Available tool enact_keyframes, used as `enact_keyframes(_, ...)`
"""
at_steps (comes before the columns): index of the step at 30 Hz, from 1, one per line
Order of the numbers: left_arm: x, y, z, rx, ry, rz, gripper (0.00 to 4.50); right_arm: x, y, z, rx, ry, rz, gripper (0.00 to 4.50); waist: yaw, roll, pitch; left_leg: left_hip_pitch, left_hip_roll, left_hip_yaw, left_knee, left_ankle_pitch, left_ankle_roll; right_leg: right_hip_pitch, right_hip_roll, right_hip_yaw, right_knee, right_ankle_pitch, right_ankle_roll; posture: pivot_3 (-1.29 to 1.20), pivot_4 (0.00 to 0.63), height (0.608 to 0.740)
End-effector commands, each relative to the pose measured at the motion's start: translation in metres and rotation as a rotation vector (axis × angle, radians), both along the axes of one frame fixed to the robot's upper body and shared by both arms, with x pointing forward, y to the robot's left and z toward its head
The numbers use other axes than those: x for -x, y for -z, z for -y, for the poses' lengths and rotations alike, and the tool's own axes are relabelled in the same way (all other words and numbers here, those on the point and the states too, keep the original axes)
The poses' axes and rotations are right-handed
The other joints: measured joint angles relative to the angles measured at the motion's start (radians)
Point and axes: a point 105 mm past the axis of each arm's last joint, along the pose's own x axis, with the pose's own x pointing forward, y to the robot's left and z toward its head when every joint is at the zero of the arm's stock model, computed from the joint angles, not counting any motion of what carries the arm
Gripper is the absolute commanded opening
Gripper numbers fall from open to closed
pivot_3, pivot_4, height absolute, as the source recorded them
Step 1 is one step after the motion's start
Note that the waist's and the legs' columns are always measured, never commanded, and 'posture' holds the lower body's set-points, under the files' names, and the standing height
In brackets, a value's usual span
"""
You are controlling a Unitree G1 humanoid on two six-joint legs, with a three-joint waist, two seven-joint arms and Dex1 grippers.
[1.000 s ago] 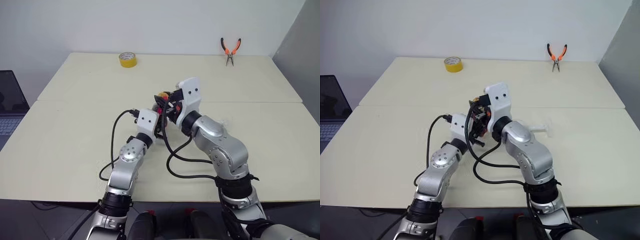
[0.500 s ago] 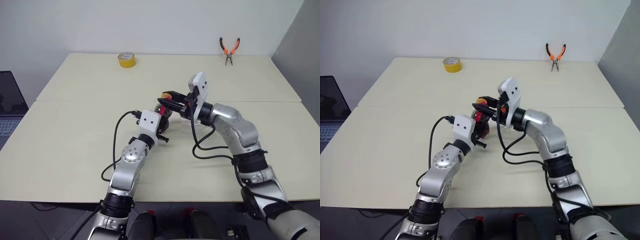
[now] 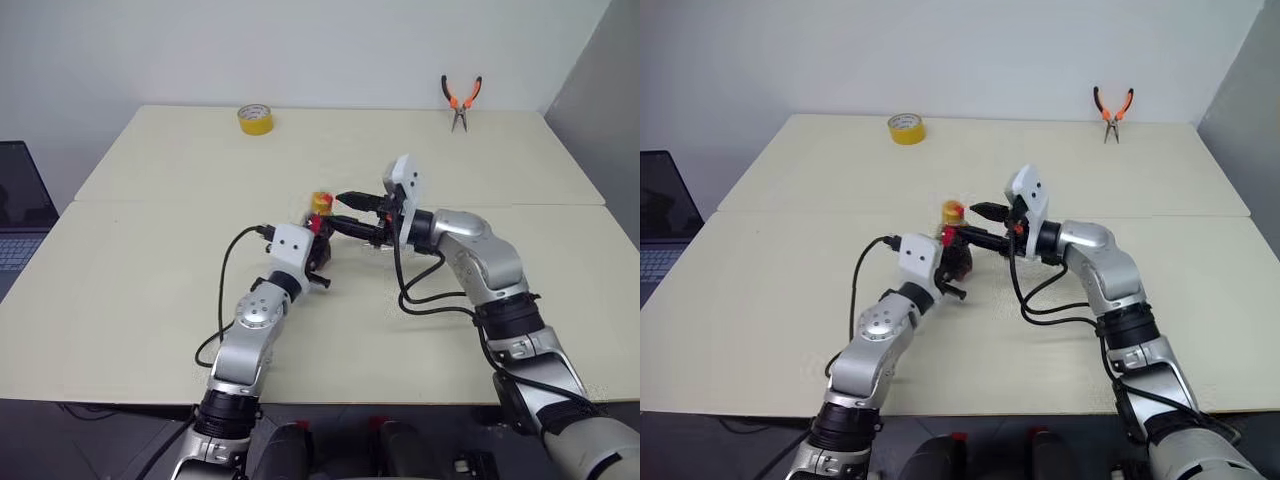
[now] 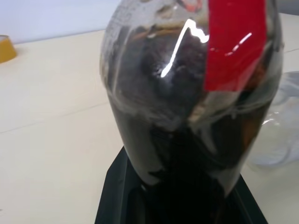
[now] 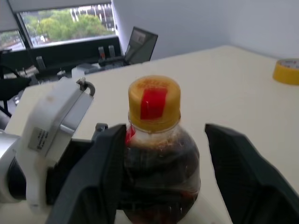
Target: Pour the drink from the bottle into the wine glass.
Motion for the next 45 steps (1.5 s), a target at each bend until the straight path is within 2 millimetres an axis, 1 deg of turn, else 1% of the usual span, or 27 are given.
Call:
enact_keyframes(1,0.004,-0.026,0.005,0.028,0.026,0.106,0.65,0.013,-0.025,0.002,-0.031,-0.001,0.095,4.37,0.001,0.000,0.000,0.000,0.000,0.000,0.000,0.000,0.000,0.000,0.000,0.000,0.000,0.000,0.000,0.00,0.150,0.740)
enact_keyframes(4,0.004,-0.026,0.006,0.030,0.024,0.108,0.65,0.029,-0.032,0.005,-0.062,0.003,0.100,4.41,0.002,0.000,0.000,0.000,0.000,0.000,0.000,0.000,0.000,0.000,0.000,0.000,0.000,0.000,0.000,0.00,0.150,0.740)
enact_keyframes(5,0.004,-0.026,0.006,0.032,0.022,0.109,0.65,0.034,-0.036,0.004,-0.083,0.030,0.113,4.41,0.002,0.000,0.000,0.000,0.000,0.000,0.000,0.000,0.000,0.000,0.000,0.000,0.000,0.000,0.000,0.00,0.150,0.740)
enact_keyframes(8,0.003,-0.025,0.006,0.035,0.021,0.110,0.65,0.031,-0.047,0.004,-0.154,0.232,0.170,4.41,-0.003,0.000,0.000,0.000,0.000,0.000,0.000,0.000,0.000,0.000,0.000,0.000,0.000,0.000,0.000,0.00,0.150,0.740)
enact_keyframes(10,0.003,-0.025,0.007,0.036,0.022,0.110,0.65,0.032,-0.049,0.001,-0.175,0.277,0.174,4.41,-0.003,0.000,0.000,0.000,0.000,0.000,0.000,0.000,0.000,0.000,0.000,0.000,0.001,0.000,0.000,0.00,0.150,0.740)
enact_keyframes(12,0.003,-0.024,0.008,0.036,0.028,0.107,0.65,0.037,-0.047,-0.009,-0.174,0.294,0.184,4.41,-0.001,0.000,0.000,0.000,0.000,-0.001,0.000,0.000,0.000,0.000,0.000,-0.001,0.001,0.000,0.000,0.00,0.150,0.740)
enact_keyframes(15,0.002,-0.024,0.011,0.037,0.039,0.106,0.65,0.040,-0.042,-0.018,-0.150,0.303,0.197,4.41,-0.001,0.000,0.000,0.000,0.000,-0.001,0.000,0.000,0.000,0.000,0.000,0.000,0.001,0.000,0.000,0.00,0.150,0.740)
enact_keyframes(18,0.002,-0.025,0.014,0.036,0.048,0.106,0.65,0.044,-0.038,-0.029,-0.112,0.268,0.216,4.41,-0.001,0.000,0.000,0.000,0.000,0.000,0.000,0.000,0.000,0.000,0.000,0.000,0.000,0.000,0.000,0.00,0.150,0.740)
enact_keyframes(20,0.001,-0.025,0.014,0.035,0.050,0.107,0.65,0.044,-0.038,-0.031,-0.108,0.267,0.220,4.41,-0.001,0.000,0.000,0.000,0.000,0.000,0.000,0.000,0.000,0.000,0.000,0.000,0.000,0.000,0.000,0.00,0.150,0.740)
enact_keyframes(23,0.002,-0.024,0.015,0.035,0.052,0.107,0.65,0.038,-0.037,-0.031,-0.101,0.292,0.224,4.41,-0.001,0.000,0.000,0.000,0.000,-0.001,0.000,0.000,0.000,0.000,0.000,-0.001,0.000,0.000,0.000,0.00,0.150,0.740)
enact_keyframes(29,0.003,-0.024,0.016,0.034,0.054,0.104,0.65,0.025,-0.038,-0.025,-0.100,0.358,0.230,4.41,-0.001,0.000,0.000,0.000,0.000,0.000,0.000,0.000,0.000,0.000,0.000,-0.001,0.000,0.000,0.000,0.00,0.150,0.740)
enact_keyframes(37,0.004,-0.022,0.015,0.033,0.054,0.102,0.65,0.009,-0.036,-0.004,-0.139,0.477,0.178,4.41,-0.002,0.000,0.000,0.000,0.000,0.000,0.000,0.000,0.000,0.000,0.000,-0.001,0.000,0.000,0.000,0.00,0.150,0.740)
enact_keyframes(41,0.004,-0.022,0.015,0.032,0.056,0.101,0.65,0.002,-0.031,0.007,-0.114,0.542,0.173,4.41,-0.002,0.000,0.000,0.000,0.000,0.000,0.000,0.000,0.000,0.000,0.000,0.000,0.000,0.000,0.000,0.00,0.150,0.740)
enact_keyframes(45,0.004,-0.023,0.015,0.032,0.054,0.102,0.65,0.001,-0.033,0.014,-0.136,0.558,0.163,4.41,-0.002,0.000,0.000,0.000,0.000,0.000,0.000,0.000,0.000,0.000,0.000,0.000,0.000,0.000,0.000,0.00,0.150,0.740)
